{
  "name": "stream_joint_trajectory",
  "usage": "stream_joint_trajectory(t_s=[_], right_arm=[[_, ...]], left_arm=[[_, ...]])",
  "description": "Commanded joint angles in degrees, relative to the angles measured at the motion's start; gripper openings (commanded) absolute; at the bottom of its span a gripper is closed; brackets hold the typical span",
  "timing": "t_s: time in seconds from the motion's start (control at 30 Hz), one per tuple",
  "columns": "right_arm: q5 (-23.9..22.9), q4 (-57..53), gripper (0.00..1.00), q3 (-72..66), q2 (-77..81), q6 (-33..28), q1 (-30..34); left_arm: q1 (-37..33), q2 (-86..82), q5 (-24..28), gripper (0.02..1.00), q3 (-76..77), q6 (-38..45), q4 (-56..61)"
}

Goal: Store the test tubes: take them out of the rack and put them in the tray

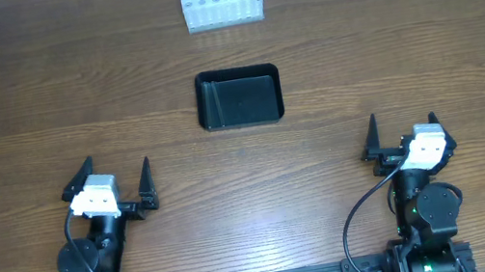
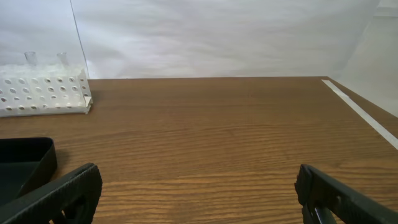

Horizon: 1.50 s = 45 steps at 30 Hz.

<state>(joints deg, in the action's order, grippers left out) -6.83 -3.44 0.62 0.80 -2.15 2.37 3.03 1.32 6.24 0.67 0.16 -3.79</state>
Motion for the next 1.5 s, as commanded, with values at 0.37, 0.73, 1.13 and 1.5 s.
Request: stream_joint_trajectory(t_s=[0.37, 0.73, 1.13, 1.5], right_arm=[[-0.13, 0.33, 0.993, -0.31, -0.02, 0.26, -0.31], [6.21, 16.41, 0.993, 6.43, 22.08, 3.61, -0.31], [18.03, 24.44, 0.991, 23.82, 53.44, 6.88, -0.35], [10.47, 24.41, 0.991, 35.21, 71.08, 7.21, -8.66]], left_arm=[[-0.31, -0.57, 0.79, 1.000, -0.33, -0.63, -0.04], [-0.31, -0.57, 0.79, 1.000, -0.33, -0.63, -0.04], [-0.31, -0.57, 0.79, 1.000, -0.33, -0.63, -0.04], [-0.31, -0.57, 0.79, 1.000, -0.33, -0.63, -0.04]])
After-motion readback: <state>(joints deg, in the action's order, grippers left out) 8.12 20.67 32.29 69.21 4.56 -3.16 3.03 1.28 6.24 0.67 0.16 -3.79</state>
